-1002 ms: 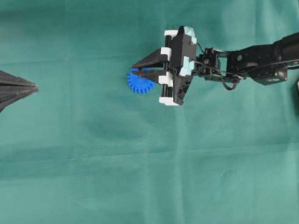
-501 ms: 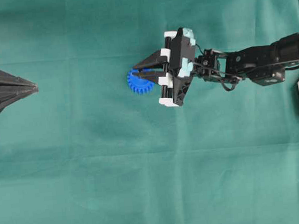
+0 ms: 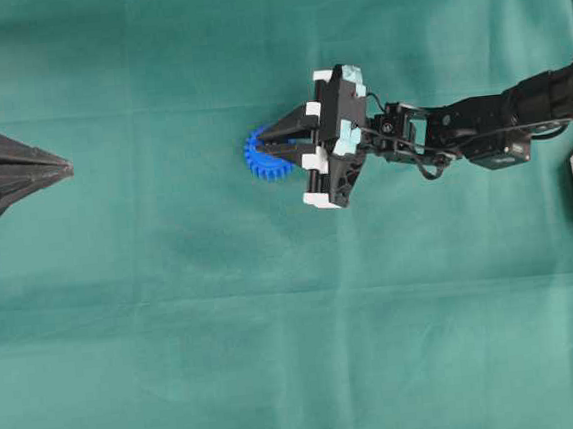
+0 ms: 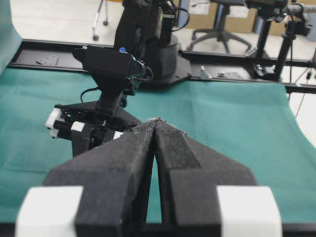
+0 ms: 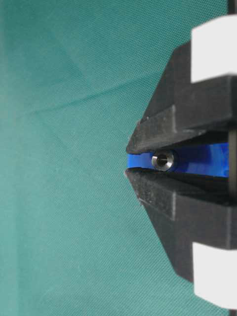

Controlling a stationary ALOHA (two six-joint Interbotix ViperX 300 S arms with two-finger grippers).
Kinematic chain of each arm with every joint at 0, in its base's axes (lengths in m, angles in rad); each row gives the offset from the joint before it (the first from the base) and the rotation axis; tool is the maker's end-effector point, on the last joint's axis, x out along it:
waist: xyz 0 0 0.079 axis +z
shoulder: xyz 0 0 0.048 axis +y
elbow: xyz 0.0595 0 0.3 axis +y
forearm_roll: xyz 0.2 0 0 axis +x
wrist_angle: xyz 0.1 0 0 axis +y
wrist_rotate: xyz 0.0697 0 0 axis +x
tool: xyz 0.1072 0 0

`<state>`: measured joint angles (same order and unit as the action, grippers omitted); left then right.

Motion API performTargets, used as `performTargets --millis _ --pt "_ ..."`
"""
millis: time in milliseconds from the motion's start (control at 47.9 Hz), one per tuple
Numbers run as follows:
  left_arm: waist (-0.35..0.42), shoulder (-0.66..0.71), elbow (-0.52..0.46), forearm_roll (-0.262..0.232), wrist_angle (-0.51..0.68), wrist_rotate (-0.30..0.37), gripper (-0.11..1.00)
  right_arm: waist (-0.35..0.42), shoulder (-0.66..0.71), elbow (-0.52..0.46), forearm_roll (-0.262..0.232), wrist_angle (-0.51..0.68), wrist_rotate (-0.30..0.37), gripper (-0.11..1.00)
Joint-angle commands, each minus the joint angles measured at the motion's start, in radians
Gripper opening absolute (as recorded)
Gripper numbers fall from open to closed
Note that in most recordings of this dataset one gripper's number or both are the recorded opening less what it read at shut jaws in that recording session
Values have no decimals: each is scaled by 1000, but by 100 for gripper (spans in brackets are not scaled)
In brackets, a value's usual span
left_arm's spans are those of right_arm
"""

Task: Insert the shaft placed at a random location into the center hole of the small gear at another random location.
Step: 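Lower the held shaft vertically into the blue gear's center hole, then open the right gripper and raise it away from the gear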

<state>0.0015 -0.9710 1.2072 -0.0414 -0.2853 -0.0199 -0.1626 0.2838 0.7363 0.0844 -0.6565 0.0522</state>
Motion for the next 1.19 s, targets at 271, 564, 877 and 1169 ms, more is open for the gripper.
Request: performTargets --millis 271,564,877,1169 --pt "0 6 -9 -2 -5 0 -1 -2 -15 -18 2 -5 0 25" --pt "2 6 -9 -2 -5 0 -1 -2 -15 -20 3 -2 2 44" --pt "0 6 -9 -2 -5 0 -1 -2 -61 -20 5 14 5 83" --pt "0 5 -11 -2 -5 0 -1 -2 -215 -20 0 106 -9 82"
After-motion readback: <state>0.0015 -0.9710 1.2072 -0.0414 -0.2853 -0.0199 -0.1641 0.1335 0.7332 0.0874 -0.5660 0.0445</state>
